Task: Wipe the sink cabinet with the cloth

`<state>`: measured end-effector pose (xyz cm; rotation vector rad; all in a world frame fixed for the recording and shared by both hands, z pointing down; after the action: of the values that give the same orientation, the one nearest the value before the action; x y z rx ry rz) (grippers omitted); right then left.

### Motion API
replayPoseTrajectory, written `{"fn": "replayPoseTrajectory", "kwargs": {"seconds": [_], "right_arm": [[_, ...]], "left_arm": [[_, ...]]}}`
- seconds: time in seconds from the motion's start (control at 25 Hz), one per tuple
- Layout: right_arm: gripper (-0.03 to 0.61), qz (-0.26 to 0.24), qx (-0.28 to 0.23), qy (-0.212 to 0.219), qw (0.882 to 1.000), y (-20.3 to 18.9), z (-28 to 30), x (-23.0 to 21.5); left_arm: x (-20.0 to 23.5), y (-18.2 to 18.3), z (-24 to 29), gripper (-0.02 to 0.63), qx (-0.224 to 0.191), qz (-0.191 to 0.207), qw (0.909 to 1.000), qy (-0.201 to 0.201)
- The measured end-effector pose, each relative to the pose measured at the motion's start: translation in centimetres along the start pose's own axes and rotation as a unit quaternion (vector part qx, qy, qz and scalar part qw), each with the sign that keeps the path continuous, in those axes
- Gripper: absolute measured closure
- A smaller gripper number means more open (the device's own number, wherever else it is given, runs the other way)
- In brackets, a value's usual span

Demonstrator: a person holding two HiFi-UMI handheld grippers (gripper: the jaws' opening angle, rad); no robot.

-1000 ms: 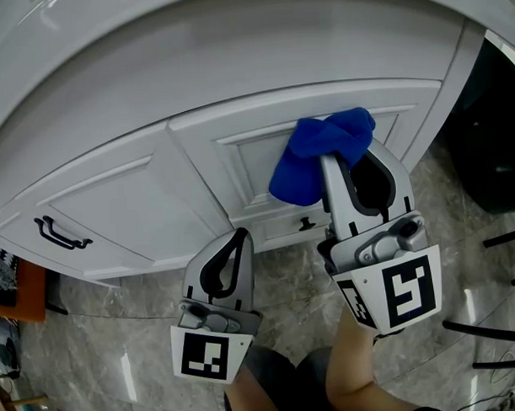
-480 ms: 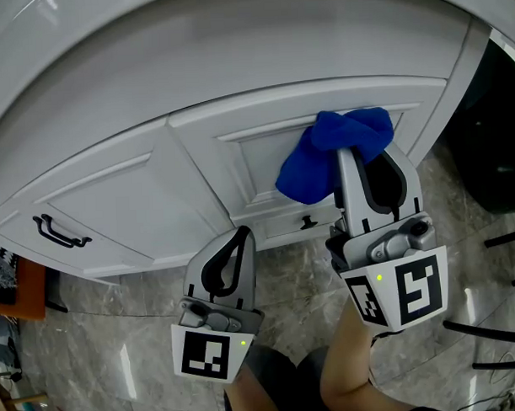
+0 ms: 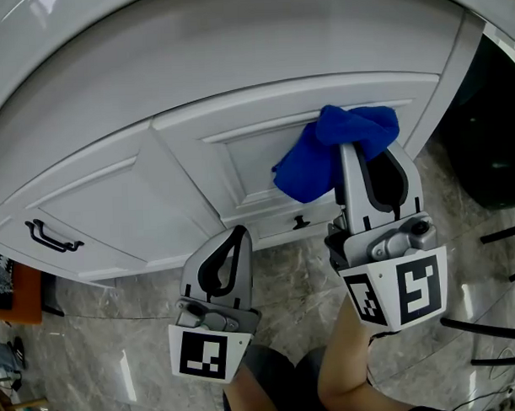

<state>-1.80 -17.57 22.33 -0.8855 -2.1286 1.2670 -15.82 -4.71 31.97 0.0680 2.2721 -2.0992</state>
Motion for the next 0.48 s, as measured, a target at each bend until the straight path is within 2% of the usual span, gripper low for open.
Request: {"fn": "replayPoseTrajectory", "kwargs": {"seconds": [0.12, 0.28, 0.48], "right_arm": [[0.518, 0.007, -0.008, -0.031, 0.999, 0.0, -0.5, -1.0], [0.518, -0.005, -0.006, -0.110, 0.994, -0.2, -2.0, -4.0], [0.518, -0.017, -0.003, -0.107, 0.994, -0.6, -2.5, -5.5]], "left_arm": [[-0.3, 0.0, 0.2, 0.609, -0.001, 0.000, 1.0000, -0.003], [-0.4, -0.1, 0.4, 0.609, 0.001, 0.000, 1.0000, -0.002], [-1.0, -0.3, 1.2, 0.609, -0.002, 0.000, 1.0000, -0.006]]}}
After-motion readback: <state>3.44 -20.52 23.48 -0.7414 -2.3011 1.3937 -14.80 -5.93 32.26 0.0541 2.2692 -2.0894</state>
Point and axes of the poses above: the fingertips, and each gripper's own axes: z forward along the fingers, x to its left, y out of its top, the point moved 7 cm from there along -z, backward along the fingers, and after that the axes turned 2 degrees about -z, right-handed, at the moved point
